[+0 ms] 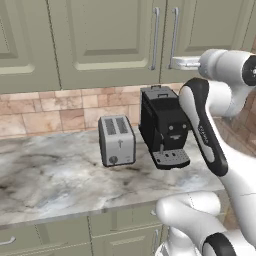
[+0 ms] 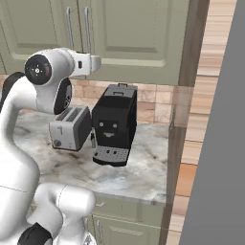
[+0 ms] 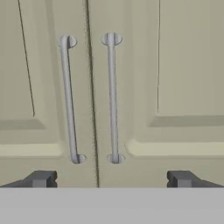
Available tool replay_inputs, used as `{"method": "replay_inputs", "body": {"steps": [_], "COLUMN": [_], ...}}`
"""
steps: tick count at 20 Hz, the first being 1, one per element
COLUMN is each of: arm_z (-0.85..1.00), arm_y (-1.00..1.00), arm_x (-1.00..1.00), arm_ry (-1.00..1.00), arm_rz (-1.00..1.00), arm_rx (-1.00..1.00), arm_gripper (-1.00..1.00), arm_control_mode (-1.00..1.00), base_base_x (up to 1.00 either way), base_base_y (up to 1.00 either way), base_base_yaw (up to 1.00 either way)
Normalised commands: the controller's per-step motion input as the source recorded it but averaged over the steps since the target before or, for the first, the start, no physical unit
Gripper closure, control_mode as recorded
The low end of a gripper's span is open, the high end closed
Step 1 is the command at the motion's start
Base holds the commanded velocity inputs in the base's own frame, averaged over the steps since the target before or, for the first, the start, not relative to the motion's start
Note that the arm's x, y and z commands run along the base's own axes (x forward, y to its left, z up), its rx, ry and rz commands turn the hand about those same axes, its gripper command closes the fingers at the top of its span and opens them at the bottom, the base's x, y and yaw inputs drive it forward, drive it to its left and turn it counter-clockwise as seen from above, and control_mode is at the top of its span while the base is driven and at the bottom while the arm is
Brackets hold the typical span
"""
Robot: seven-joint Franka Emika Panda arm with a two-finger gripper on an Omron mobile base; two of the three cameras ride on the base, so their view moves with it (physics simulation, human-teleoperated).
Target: Open the cabinet directly in front. Then move the wine and the mug to the dining counter with the candle on it.
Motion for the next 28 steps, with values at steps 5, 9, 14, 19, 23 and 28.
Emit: {"method": "replay_inputs", "body": {"steps": [5,9,14,19,23,28], "arm_z": [0.0,-0.05,-0.22,-0.42,-0.37,-0.16], "arm_y": [-0.03,-0.15,-0.05,0.0,0.06,0.02], "arm_x": [0.53,0.73,0.92,1.0,1.0,0.67], "arm_ry": [0.0,0.0,0.0,0.0,0.0,0.0], "arm_rz": [0.0,0.0,0.0,0.0,0.0,0.0], "arm_rx": [0.0,0.0,0.0,0.0,0.0,0.0], "arm_gripper": [-1.0,-1.0,-1.0,-1.0,-1.0,1.0], "arm_control_mode": [-1.0,-1.0,-1.0,-1.0,-1.0,-1.0], "base_base_x": [0.0,0.0,0.0,0.0,0.0,0.0], "base_base_y": [0.0,0.0,0.0,0.0,0.0,0.0], "base_base_yaw": [0.0,0.0,0.0,0.0,0.0,0.0]}}
